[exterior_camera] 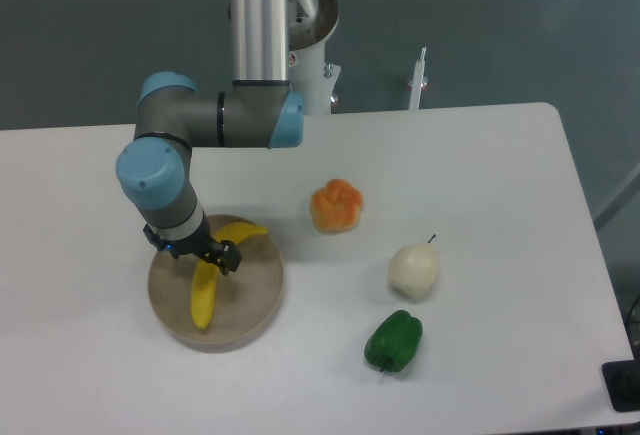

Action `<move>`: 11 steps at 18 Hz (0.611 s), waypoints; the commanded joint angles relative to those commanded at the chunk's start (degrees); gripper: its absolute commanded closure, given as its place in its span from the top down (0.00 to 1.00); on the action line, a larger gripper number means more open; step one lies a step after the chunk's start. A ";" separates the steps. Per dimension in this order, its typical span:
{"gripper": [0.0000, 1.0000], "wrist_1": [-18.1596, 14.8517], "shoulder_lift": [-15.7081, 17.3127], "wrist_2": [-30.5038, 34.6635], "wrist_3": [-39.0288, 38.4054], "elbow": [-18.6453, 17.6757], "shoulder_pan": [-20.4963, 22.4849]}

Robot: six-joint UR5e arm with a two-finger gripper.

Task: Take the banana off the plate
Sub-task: 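Lift the banana off the plate and carry it toward the green pepper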

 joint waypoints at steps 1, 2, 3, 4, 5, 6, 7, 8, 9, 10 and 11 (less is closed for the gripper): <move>0.35 0.00 0.00 0.00 0.17 0.00 0.09; 0.33 0.00 0.00 0.00 0.18 0.09 0.09; 0.32 0.00 0.00 0.00 0.09 -0.09 0.09; 0.31 0.00 0.09 0.00 0.09 0.00 0.09; 0.31 0.00 0.09 0.00 0.09 0.00 0.09; 0.31 0.09 0.17 0.00 0.18 0.00 0.09; 0.30 0.09 0.35 0.00 0.18 0.00 0.09; 0.28 0.00 0.44 0.00 0.26 0.00 0.09; 0.28 0.00 0.61 -0.09 0.44 0.09 0.17; 0.28 0.00 0.88 -0.09 0.44 0.18 0.26; 0.28 0.00 1.31 -0.17 0.61 0.26 0.44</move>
